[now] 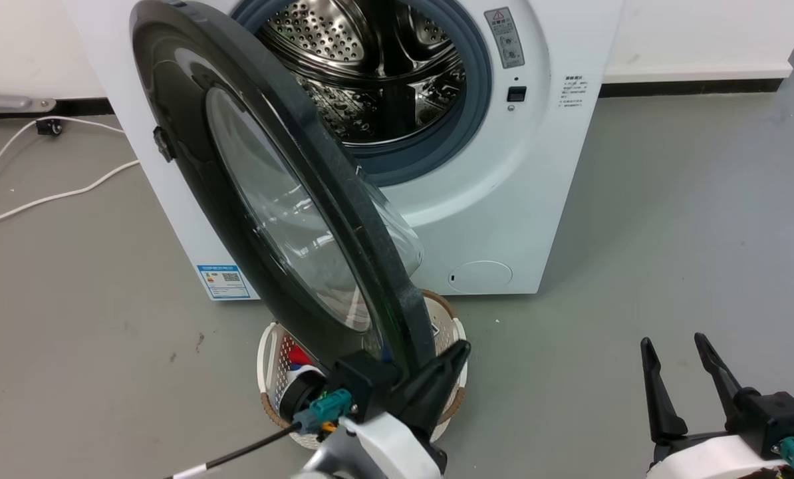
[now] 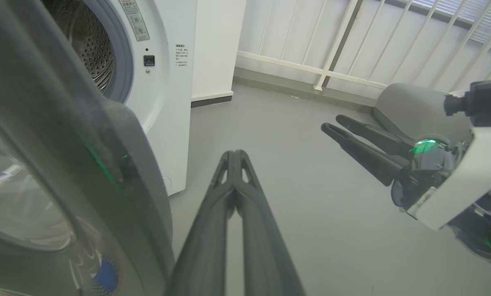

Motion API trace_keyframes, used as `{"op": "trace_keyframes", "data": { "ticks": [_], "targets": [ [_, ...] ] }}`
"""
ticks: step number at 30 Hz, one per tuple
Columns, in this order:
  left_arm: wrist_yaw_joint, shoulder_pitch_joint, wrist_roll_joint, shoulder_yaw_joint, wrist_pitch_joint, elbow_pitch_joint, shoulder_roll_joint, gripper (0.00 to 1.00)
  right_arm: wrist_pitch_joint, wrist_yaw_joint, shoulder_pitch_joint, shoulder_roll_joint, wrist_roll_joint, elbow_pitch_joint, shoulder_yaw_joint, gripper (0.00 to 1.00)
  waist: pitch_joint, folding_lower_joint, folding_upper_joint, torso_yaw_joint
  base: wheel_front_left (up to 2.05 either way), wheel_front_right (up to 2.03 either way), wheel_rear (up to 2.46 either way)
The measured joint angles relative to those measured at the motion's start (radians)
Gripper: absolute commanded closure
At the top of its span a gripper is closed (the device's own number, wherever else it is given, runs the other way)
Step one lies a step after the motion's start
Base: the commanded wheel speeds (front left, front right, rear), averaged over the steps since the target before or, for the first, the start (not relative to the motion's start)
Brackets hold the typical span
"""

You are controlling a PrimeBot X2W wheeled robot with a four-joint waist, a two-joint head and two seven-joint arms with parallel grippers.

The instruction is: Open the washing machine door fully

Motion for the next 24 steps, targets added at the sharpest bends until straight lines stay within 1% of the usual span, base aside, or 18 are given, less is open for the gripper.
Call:
{"op": "trace_keyframes", "data": {
  "ticks": [14,24],
  "targets": [
    [0.011,-0.105,-0.013,0.035,-0.104,0.217,-0.049,1.00,-0.003,0.000,-0.026,0.000,0.007,0.030,0.013,0.00,0.027,0.0000,0.0000,-0.036,0.00,0.00,0.00],
    [0.030,-0.124,-0.039,0.044,-0.144,0.298,-0.076,1.00,0.000,0.000,-0.035,0.000,0.015,0.048,0.015,0.00,0.015,0.0000,0.0000,-0.037,0.00,0.00,0.00]
  ]
}}
